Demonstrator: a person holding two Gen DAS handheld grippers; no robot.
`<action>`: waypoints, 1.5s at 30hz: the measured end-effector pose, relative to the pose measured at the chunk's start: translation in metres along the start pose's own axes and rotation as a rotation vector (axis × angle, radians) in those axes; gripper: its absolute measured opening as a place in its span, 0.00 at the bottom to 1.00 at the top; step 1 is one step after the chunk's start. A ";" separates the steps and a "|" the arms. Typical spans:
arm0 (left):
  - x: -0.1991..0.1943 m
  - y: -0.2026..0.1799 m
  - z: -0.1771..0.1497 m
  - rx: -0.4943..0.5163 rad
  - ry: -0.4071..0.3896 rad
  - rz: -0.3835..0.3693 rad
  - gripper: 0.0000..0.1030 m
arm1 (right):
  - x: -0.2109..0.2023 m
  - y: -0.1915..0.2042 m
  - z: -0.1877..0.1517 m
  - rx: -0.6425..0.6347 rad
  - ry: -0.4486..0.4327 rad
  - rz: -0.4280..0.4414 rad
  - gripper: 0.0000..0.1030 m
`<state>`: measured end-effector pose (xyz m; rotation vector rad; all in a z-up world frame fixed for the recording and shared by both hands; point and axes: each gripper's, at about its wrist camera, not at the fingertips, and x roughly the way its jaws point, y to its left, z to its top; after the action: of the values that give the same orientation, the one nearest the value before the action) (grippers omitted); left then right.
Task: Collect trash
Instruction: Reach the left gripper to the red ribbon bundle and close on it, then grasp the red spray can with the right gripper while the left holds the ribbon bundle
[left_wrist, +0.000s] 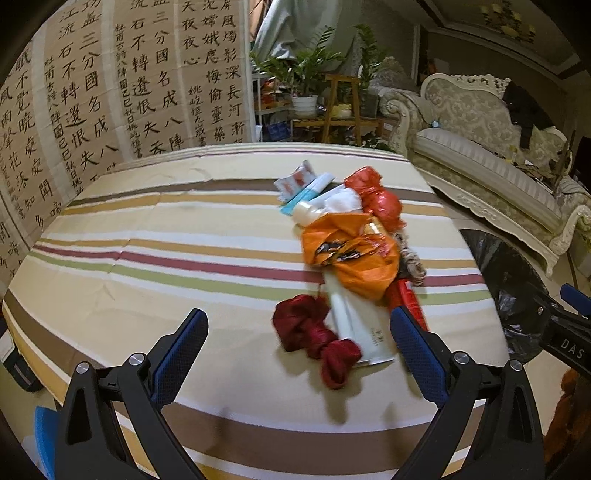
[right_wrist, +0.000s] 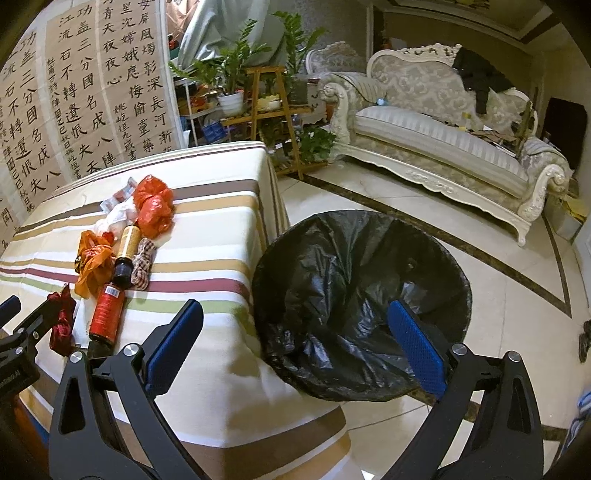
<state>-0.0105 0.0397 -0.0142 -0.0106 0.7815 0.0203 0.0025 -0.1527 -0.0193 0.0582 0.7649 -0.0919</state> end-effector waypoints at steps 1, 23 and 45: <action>0.001 0.004 0.002 -0.002 0.005 -0.003 0.93 | 0.001 0.002 0.000 -0.003 0.004 0.002 0.88; 0.017 0.026 -0.008 -0.017 0.120 -0.030 0.54 | 0.010 0.018 -0.001 -0.029 0.032 0.037 0.88; 0.020 0.037 -0.008 -0.008 0.100 -0.045 0.22 | -0.003 0.060 0.000 -0.104 0.018 0.071 0.82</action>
<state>-0.0023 0.0765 -0.0341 -0.0371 0.8808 -0.0194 0.0065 -0.0927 -0.0160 -0.0124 0.7842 0.0156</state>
